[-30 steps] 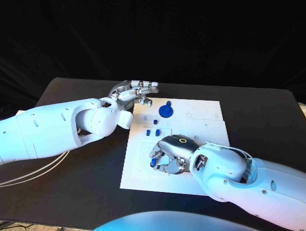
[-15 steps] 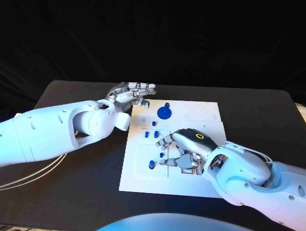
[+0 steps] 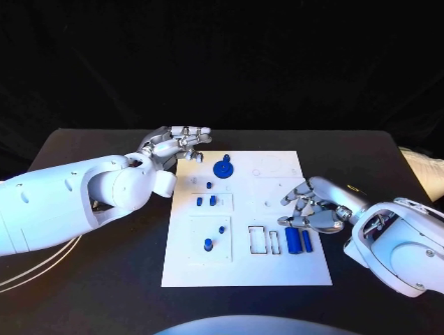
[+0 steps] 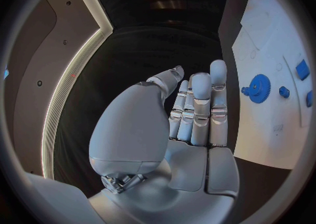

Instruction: Assemble the parts on the task board

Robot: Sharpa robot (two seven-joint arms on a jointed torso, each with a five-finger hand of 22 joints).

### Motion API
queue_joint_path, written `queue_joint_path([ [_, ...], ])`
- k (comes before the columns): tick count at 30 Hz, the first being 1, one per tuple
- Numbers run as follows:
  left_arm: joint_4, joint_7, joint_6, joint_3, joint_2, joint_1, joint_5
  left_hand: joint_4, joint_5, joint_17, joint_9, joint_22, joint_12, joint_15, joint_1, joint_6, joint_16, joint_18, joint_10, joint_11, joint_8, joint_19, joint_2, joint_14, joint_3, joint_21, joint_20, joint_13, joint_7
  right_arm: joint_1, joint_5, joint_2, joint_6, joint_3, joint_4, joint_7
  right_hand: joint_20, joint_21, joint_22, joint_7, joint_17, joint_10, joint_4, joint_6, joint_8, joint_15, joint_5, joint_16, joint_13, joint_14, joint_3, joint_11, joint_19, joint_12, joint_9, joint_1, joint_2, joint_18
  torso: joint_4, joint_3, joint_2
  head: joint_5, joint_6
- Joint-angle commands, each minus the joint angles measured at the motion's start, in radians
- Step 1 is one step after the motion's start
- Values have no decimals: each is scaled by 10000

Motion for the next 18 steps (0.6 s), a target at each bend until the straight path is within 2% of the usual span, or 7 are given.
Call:
queue_joint_path([
  [1,41,10,193,0,0,2,-36,-47,7,-9,-6,-14,25,67,-19,-61,63,188,-73,-30,42,6,105,-19,12,-50,69,-9,-6,-27,215,-413,-73,-68,284,-1342,-90,206,214,-123,235,176,-1,316,161,-147,267,187,250,185,-48,-104,138,281,54,267,227,-48,-140,-13,-61,-170,26],
  [5,43,-2,206,-9,18,-3,-36,-47,7,-9,-6,-14,25,67,-19,-61,63,188,-73,-30,42,6,105,-19,12,-50,69,-9,-6,-60,67,-813,46,-146,480,-2064,-299,862,1029,-322,1302,739,78,530,233,-356,492,894,1388,404,-342,-336,685,1546,119,434,219,-251,-197,-16,-84,-255,21],
  [7,50,-9,216,-13,28,-9,-36,-48,5,-29,-6,-15,37,71,-33,-74,56,186,-91,-23,48,4,102,-31,2,-53,73,-10,-1,-83,-2,-930,245,-181,523,-2414,-350,1145,1385,-348,1997,672,128,494,220,-345,473,1336,3514,479,-598,-368,893,3437,151,414,312,-333,-206,-18,-87,-286,23],
  [9,59,-13,222,-15,34,-15,-36,-48,5,-29,-6,-15,37,71,-33,-74,56,186,-91,-23,48,4,102,-31,2,-53,73,-10,-1,-116,-75,-969,388,-205,528,-2632,-315,1309,1595,-366,2461,635,65,443,256,-357,424,1631,5515,519,-814,-371,1004,5186,201,382,449,-388,-210,-23,-89,-309,23],
  [10,62,-14,224,-16,37,-18,-36,-48,5,-29,-6,-15,37,71,-33,-74,56,186,-91,-23,48,4,102,-31,2,-53,73,-10,-1,-146,-119,-969,461,-218,521,-2742,-326,1387,1698,-358,2676,371,67,378,306,-324,393,1765,6731,506,-1070,-301,1038,6141,265,439,444,-390,-218,-24,-92,-326,22],
  [12,69,-15,227,-17,43,-26,-36,-48,5,-29,-6,-15,37,71,-33,-74,56,186,-91,-23,48,4,102,-31,2,-53,73,-10,-1,-224,-215,-911,586,-239,490,-2934,-284,1454,1788,-314,2898,570,170,371,339,-321,360,1885,7487,538,-1185,-317,1093,6781,297,177,584,-426,-206,-20,-89,-336,27],
  [18,84,-18,230,-18,46,-36,-36,-48,5,-29,-6,-15,37,71,-33,-74,56,186,-91,-23,48,4,102,-31,2,-53,73,-10,-1,-400,-416,-554,676,-263,339,-3168,-262,1559,1928,-309,3181,723,192,321,414,-305,342,2043,8474,572,-1382,-308,1175,7553,376,-26,681,-459,-181,-19,-71,-329,46],
])
